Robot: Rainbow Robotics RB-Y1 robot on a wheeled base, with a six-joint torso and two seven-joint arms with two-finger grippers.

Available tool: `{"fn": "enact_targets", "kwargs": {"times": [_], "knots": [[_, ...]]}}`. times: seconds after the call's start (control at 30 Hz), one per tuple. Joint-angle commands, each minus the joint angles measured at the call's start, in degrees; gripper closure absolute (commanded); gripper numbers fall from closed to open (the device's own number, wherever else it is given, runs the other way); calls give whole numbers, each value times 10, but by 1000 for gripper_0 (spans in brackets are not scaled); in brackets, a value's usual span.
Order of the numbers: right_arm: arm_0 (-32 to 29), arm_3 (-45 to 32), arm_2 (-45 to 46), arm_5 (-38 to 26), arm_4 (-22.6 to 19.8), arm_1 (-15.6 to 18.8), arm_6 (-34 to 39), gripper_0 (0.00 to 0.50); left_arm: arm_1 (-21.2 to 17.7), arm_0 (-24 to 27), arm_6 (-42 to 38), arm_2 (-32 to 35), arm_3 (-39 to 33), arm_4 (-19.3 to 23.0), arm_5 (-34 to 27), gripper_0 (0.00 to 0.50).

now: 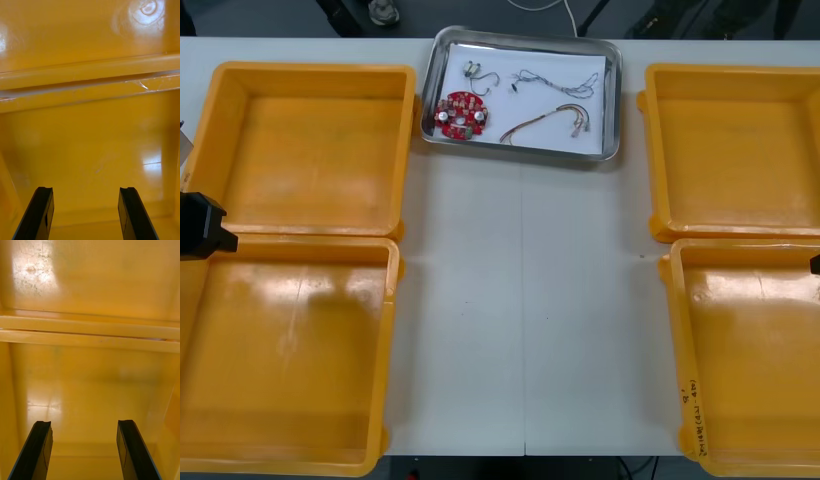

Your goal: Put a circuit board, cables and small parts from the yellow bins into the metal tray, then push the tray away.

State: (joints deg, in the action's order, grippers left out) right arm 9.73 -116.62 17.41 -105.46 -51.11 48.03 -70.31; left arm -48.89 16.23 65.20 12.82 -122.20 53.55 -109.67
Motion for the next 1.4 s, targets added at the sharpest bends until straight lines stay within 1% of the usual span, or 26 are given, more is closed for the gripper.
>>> {"fn": "enact_targets", "kwargs": {"times": [0.03,0.37,0.43,0.5,0.73,0.9,1.4], "knots": [[-7,10,19,23,-12,27,-26,0,6,-8,41,-3,-16,-5,-3,0],[-7,10,16,44,-28,27,-60,0,6,-8,41,-3,-16,-5,-3,0],[-7,10,14,50,-28,26,-93,0,6,-8,41,-3,-16,-5,-3,0],[-7,10,14,53,-28,26,-107,0,6,-8,41,-3,-16,-5,-3,0],[-7,10,11,53,-34,26,-103,0,6,-8,41,-3,-16,-5,-3,0],[-7,10,11,33,-35,22,-99,0,6,-8,41,-3,-16,-5,-3,0],[-7,10,11,33,-35,22,-99,0,6,-8,41,-3,-16,-5,-3,0]]}}
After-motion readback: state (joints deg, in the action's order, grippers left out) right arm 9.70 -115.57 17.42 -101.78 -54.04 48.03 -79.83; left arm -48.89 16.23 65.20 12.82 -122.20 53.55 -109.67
